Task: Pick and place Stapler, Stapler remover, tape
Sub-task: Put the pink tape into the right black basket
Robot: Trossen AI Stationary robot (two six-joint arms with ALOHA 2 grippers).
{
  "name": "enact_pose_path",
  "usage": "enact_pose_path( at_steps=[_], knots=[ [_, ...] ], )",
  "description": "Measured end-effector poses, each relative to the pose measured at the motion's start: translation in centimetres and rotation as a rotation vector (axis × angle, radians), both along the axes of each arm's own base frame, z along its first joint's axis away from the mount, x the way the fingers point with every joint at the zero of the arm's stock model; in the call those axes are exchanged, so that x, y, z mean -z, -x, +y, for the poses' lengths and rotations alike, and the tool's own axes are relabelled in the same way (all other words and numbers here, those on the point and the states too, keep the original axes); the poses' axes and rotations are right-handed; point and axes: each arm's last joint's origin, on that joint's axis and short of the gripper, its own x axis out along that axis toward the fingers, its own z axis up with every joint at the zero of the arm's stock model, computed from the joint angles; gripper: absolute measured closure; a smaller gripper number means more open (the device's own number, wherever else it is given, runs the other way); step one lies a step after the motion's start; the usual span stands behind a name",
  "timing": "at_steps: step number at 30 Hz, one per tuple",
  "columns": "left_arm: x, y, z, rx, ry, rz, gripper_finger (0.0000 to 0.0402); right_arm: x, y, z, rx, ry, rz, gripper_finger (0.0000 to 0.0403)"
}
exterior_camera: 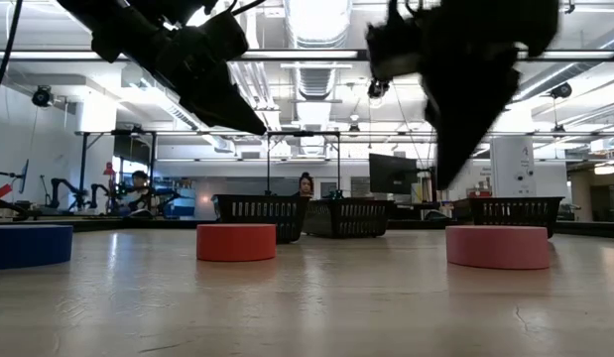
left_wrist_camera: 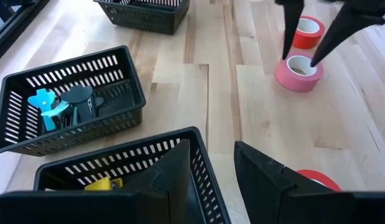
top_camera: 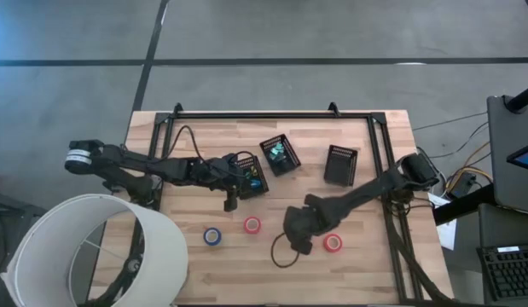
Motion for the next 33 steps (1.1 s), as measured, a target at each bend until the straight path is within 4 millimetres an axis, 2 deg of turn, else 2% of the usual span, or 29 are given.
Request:
enact_pose_path(
  at_steps=[10,21,25,33],
  knots=[
    [0.0,0.0,0.0,0.004,-0.013,-0.002,0.0273,3.4,2.3,-0.7,0.11,-0.031,0.128,0.0241],
    [0.0,0.0,0.0,0.006,-0.014,-0.004,0.0273,5.3,3.2,-1.1,0.052,-0.02,0.111,0.0249],
    [0.0,0.0,0.0,0.006,-0.015,-0.004,0.0273,5.3,3.2,-1.1,0.054,-0.022,0.108,0.0272],
    [0.0,0.0,0.0,0.01,-0.019,-0.004,0.0273,4.4,2.3,-0.7,-0.026,-0.027,0.082,0.0355]
  ],
)
